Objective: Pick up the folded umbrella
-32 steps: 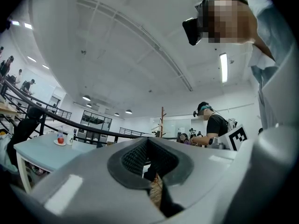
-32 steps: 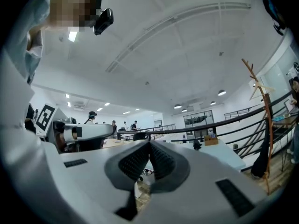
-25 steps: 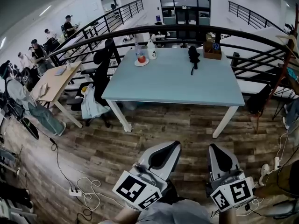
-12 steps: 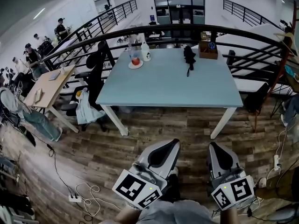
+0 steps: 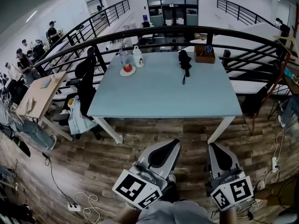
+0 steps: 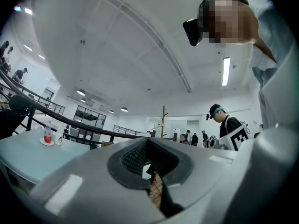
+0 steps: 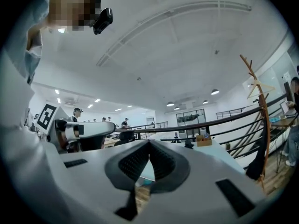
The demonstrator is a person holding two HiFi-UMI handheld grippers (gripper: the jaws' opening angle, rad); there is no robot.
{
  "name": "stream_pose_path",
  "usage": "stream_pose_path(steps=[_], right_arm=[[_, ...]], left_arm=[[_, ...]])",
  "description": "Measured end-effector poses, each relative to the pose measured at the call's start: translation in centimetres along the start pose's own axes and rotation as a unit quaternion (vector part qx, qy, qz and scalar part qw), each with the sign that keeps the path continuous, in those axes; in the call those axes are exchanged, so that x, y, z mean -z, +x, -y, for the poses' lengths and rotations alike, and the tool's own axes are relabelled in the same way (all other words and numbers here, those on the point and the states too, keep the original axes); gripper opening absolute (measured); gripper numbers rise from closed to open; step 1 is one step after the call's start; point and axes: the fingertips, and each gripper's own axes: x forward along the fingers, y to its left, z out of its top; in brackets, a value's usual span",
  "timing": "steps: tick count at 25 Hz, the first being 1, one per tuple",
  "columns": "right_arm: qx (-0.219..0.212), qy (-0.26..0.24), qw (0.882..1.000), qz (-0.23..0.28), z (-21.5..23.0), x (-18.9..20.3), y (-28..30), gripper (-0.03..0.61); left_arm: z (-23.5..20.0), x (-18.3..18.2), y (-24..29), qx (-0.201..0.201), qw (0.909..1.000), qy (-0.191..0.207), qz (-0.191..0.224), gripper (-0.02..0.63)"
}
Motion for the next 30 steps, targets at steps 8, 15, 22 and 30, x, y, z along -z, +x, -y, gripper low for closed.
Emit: stream_pose_path(steps=[8,15,22,30], right_arm=[[0.014,-0.005,1.000,0.001,3.4,-1.2,7.3,-0.001],[0.017,-0.013,1.000,-0.001,5.2,-1.7,13.1,-0.001],[0.017,-0.024,1.000,-0.002,6.0,-1.7,16.9,-0.002],[0.021,-0.023,0.999,-0.010,6.8,-1.2,18.3,-0.002]], left_arm=[[-6.2,-0.9,5.3,0.011,0.9999,-0.006,0.002,0.005],[-11.5,-1.6,8.6,0.011,0.9998,-0.011,0.010,0.005],[-15.1,-1.5,10.4,0.011,0.9997,-0.015,0.013,0.005],[-17.2,-1.2,10.8,-0.002,0.9998,-0.018,0.012,0.005]])
